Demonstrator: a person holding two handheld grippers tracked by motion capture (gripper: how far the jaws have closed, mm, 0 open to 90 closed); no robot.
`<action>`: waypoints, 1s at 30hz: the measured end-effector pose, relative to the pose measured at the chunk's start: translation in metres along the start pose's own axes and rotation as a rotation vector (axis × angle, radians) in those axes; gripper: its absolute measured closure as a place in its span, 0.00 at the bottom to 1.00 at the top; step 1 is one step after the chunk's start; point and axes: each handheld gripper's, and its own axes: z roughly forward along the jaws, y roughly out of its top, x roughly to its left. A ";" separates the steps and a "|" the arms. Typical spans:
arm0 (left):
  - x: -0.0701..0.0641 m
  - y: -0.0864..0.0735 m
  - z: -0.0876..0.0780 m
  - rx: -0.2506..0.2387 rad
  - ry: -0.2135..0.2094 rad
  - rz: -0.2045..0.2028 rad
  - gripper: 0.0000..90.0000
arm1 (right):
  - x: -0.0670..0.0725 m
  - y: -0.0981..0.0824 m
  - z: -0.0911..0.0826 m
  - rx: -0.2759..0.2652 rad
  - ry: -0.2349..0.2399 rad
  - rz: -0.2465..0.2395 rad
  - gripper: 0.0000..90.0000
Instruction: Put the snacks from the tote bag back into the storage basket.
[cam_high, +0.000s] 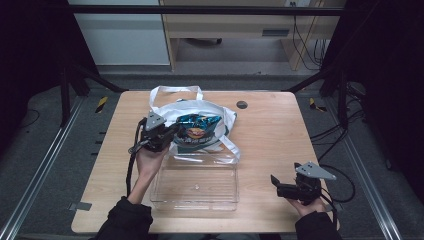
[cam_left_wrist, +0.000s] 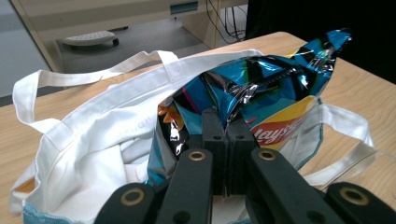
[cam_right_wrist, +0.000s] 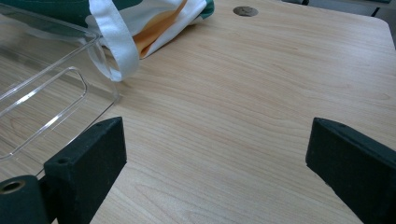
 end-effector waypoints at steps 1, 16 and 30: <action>0.000 0.001 -0.002 -0.017 -0.009 -0.011 0.99 | 0.000 0.000 0.000 0.000 0.000 0.000 0.06; -0.003 0.027 -0.033 -0.141 -0.040 -0.094 1.00 | 0.000 0.000 0.000 0.001 0.003 0.002 0.06; -0.006 0.043 -0.059 -0.233 -0.055 -0.122 1.00 | 0.001 0.000 -0.001 -0.002 0.005 0.001 0.06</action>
